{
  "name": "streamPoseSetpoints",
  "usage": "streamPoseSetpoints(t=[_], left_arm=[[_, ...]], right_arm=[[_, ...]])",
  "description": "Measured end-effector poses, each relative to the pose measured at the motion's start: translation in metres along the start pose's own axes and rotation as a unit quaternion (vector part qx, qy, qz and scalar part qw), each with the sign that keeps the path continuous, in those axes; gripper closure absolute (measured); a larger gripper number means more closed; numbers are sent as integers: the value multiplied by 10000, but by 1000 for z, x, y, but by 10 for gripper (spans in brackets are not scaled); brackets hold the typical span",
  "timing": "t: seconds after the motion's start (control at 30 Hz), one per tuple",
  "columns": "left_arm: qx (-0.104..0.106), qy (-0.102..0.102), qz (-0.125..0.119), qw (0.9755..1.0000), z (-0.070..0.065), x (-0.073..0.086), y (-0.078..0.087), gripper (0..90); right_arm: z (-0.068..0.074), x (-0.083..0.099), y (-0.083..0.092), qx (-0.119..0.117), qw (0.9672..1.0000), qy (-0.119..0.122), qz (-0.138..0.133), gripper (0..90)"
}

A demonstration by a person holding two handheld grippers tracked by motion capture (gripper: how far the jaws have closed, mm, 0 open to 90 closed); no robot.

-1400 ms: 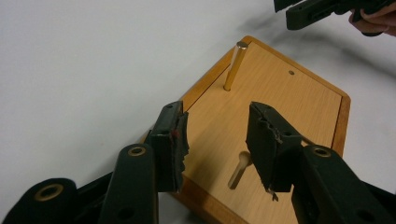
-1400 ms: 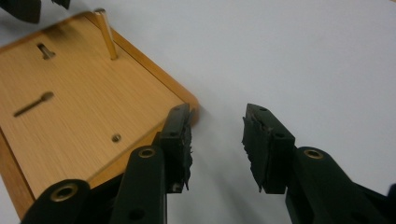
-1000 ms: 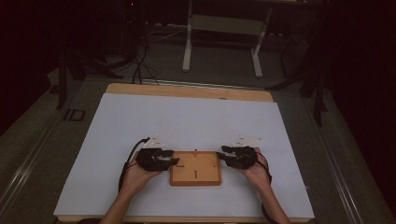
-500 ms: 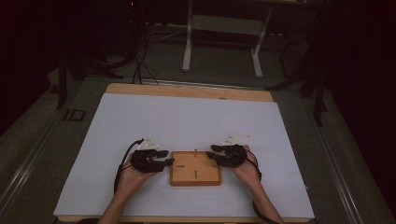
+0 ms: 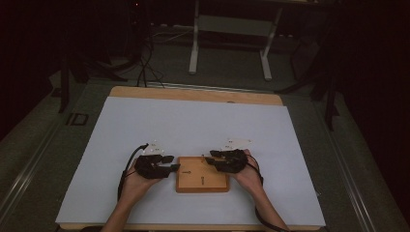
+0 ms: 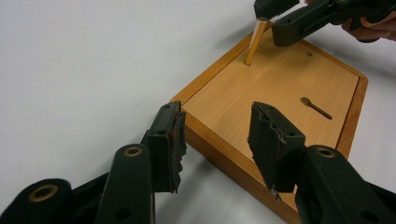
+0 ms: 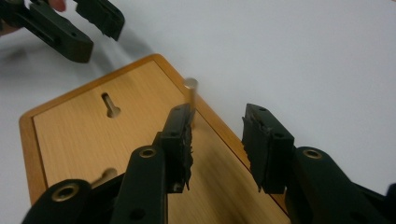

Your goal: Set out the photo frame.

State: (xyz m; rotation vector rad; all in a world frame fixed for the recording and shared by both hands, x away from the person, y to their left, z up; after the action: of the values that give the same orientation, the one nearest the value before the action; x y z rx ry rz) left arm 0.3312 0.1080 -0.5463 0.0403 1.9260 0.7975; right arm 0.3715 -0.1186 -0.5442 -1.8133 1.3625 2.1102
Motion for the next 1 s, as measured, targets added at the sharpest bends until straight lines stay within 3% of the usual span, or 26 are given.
streamPoseSetpoints(t=[0.37,0.53,0.67,1.0], left_arm=[[-12,-20,27,10000,0,0,0,547],[-14,-38,52,10000,0,0,-1,547],[-9,-53,49,10000,-1,0,0,548],[42,-62,83,9999,-3,0,-3,547]], right_arm=[[16,-10,-21,-161,9998,93,43,687],[17,-8,-28,-115,9999,47,90,825],[14,-6,-27,-234,9997,-82,19,835],[7,-4,-25,-261,9995,-160,58,831]])
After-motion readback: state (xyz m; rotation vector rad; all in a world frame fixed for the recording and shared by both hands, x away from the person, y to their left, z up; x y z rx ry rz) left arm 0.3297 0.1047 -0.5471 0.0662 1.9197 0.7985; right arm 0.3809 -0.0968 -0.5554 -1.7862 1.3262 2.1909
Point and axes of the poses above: each handheld gripper's, and its own axes: y roughly backward along the jaws, x roughly out of its underside, z roughly to its left, the point moved 5 cm from there along -y, roughly forward along the jaws, and after that the axes turned 11 degrees about x, right-handed, at the moved point
